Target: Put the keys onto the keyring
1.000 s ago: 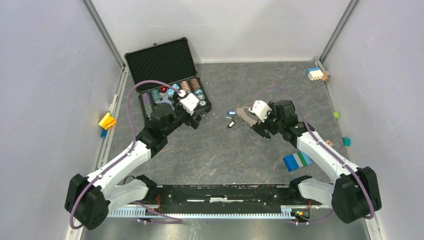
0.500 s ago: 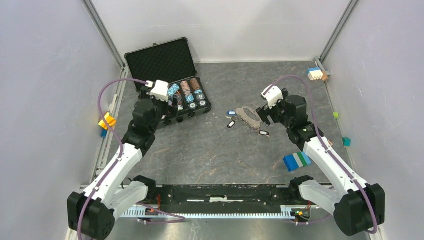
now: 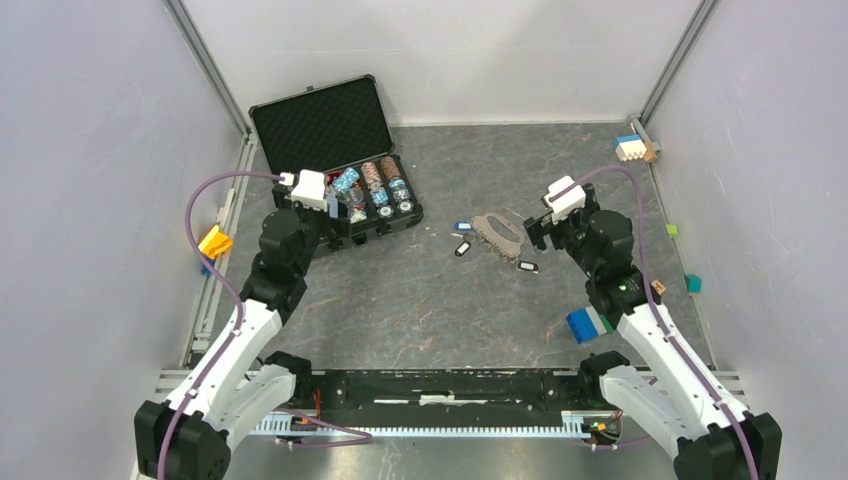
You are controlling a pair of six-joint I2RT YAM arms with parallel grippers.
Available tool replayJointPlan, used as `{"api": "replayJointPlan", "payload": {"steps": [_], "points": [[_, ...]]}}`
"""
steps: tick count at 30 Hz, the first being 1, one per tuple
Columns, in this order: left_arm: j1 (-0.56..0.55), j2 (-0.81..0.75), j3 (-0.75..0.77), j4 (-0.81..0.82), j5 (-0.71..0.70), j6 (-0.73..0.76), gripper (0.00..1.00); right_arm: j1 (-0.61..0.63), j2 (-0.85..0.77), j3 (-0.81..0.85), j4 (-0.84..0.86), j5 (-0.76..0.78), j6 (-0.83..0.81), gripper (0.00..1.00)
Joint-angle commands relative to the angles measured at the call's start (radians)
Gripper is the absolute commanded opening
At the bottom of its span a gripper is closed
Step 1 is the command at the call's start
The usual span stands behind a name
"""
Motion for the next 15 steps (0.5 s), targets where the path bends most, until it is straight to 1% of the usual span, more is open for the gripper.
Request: {"api": "replayJointPlan", "payload": {"steps": [1,6,15], "points": [[0.008,-0.026,-0.030,0.095,-0.006,-0.025,1.00,-0.003,-0.021,-0.007,0.090,0.004,0.005,0.98],[0.009,-0.036,-0.061,0.131,-0.011,-0.015,1.00,-0.004,-0.004,-0.001,0.077,0.003,-0.002,0.98],[0.019,-0.063,-0.072,0.147,-0.020,-0.010,1.00,-0.004,-0.049,-0.012,0.086,-0.009,-0.021,0.98]]}}
